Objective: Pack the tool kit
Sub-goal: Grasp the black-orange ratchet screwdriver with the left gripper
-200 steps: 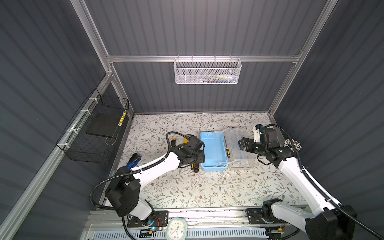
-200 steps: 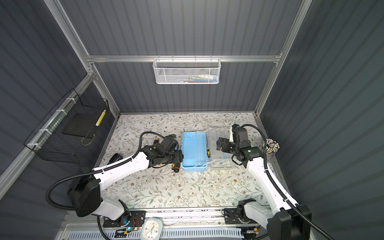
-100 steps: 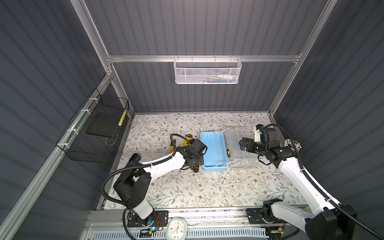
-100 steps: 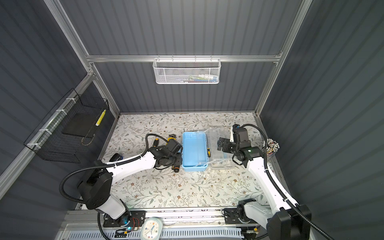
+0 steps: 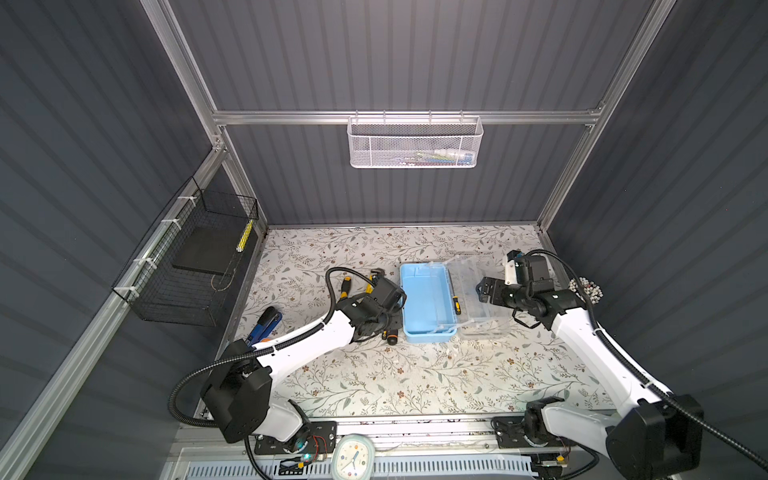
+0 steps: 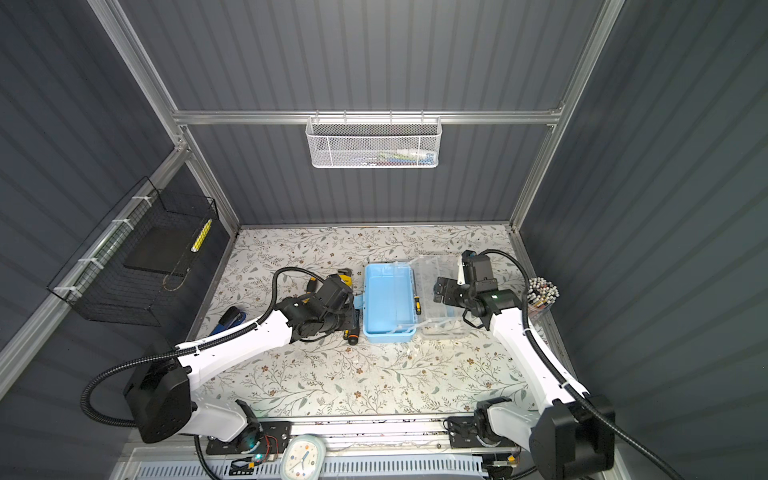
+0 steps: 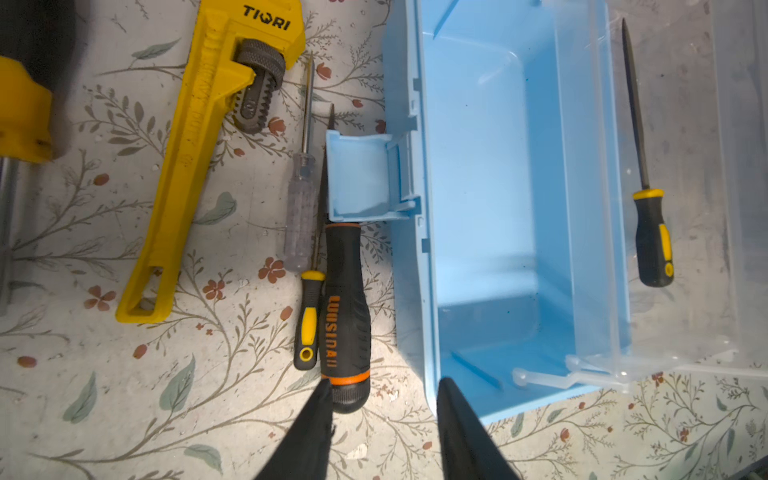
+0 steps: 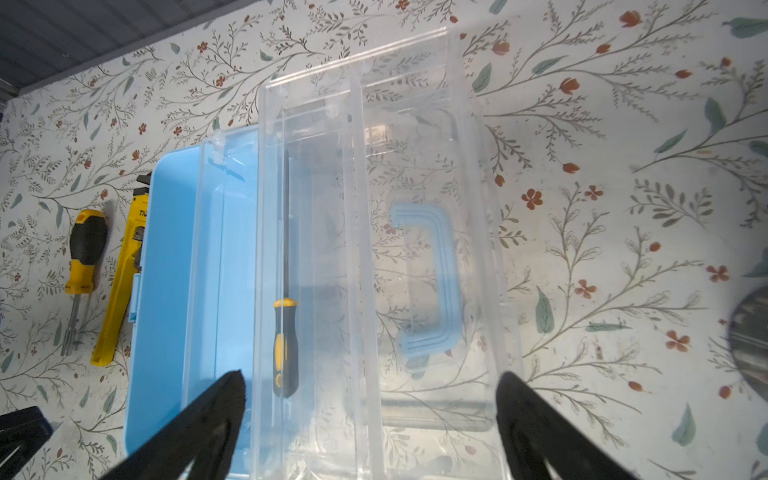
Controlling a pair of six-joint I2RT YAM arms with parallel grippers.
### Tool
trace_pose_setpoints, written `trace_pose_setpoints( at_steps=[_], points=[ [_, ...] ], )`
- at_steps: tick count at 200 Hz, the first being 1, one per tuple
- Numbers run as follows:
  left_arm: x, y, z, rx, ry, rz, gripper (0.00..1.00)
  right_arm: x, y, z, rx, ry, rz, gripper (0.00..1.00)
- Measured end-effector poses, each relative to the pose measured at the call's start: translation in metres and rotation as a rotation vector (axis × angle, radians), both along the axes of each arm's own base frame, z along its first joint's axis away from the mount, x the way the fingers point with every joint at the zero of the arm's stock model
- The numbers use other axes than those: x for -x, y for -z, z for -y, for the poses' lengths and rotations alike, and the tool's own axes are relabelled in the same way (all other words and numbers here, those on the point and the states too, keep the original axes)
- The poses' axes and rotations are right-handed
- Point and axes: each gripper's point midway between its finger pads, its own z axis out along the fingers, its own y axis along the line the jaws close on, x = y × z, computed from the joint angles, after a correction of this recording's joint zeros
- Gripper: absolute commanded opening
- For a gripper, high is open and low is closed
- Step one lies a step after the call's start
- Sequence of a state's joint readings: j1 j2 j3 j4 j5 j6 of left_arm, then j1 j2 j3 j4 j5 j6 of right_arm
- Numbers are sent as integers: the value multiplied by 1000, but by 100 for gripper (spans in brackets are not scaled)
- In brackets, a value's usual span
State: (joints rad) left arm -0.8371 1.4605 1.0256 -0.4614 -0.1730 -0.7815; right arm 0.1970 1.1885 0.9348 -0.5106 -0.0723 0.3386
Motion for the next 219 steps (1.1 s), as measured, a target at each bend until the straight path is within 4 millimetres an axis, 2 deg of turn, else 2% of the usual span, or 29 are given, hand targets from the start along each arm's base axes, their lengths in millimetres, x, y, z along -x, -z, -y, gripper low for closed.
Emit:
trace_pose_setpoints(
  at_steps=[33, 58, 103, 136, 188, 219],
  points=[
    [2, 25, 0, -47, 8, -50, 23, -2, 11, -1, 14, -12, -30, 91],
    [5, 45, -5, -81, 5, -93, 23, -3, 16, 2, 40, -11, -40, 91],
    [4, 70, -12, -138, 6, -138, 23, -5, 21, 8, 71, -10, -50, 91],
    [-3, 70, -2, -125, 24, -134, 23, -8, 29, 20, 101, 14, -71, 90],
    [-7, 70, 1, -138, 32, -132, 27, -7, 25, 29, 100, 34, -57, 90],
    [-10, 73, 2, -156, 34, -135, 40, -2, 20, 27, 76, 30, -45, 93]
  ],
)
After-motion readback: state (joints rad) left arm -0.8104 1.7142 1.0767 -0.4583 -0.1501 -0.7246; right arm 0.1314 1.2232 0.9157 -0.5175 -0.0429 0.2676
